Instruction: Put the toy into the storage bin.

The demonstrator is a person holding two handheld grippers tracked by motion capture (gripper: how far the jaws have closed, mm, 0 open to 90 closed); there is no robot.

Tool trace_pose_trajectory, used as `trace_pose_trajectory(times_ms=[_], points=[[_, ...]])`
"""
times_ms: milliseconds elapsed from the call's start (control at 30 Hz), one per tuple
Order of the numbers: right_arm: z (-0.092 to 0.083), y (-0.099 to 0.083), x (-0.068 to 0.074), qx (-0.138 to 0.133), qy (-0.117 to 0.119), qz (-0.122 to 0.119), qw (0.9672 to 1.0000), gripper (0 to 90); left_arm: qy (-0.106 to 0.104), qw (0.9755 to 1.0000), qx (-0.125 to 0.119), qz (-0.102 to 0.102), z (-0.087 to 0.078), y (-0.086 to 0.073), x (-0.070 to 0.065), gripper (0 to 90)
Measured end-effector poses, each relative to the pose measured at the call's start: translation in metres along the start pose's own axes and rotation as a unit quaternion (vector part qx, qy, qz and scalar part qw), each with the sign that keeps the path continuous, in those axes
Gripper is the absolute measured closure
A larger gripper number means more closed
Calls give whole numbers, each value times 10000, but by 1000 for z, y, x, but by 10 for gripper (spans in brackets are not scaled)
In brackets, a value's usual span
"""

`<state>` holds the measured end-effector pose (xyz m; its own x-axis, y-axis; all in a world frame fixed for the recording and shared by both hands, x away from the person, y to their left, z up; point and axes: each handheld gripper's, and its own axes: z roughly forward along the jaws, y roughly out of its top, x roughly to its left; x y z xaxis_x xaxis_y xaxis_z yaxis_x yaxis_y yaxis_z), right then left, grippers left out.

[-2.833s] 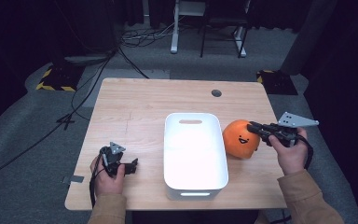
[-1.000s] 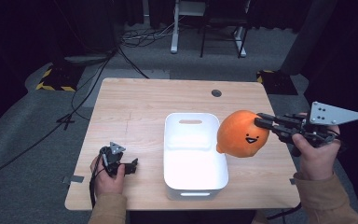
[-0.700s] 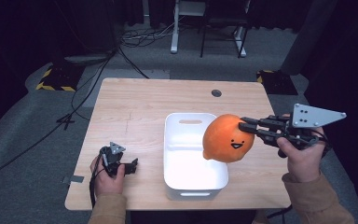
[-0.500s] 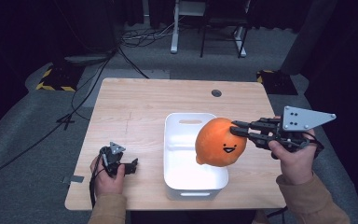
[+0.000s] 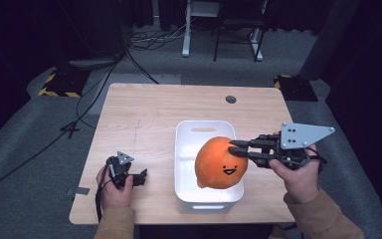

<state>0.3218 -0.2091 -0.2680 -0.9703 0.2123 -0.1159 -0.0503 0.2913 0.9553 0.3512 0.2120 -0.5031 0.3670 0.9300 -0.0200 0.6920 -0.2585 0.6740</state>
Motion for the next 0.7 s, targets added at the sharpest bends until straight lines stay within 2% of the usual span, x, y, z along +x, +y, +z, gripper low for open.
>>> trace_pose_trajectory(times_ms=[267, 700], points=[[10, -11, 6, 140, 142, 17, 9998, 822, -15, 10000, -5, -3, 0, 0, 0, 86], [21, -47, 11, 688, 225, 206, 9972, 821, -10, 10000, -4, -2, 0, 0, 0, 86]])
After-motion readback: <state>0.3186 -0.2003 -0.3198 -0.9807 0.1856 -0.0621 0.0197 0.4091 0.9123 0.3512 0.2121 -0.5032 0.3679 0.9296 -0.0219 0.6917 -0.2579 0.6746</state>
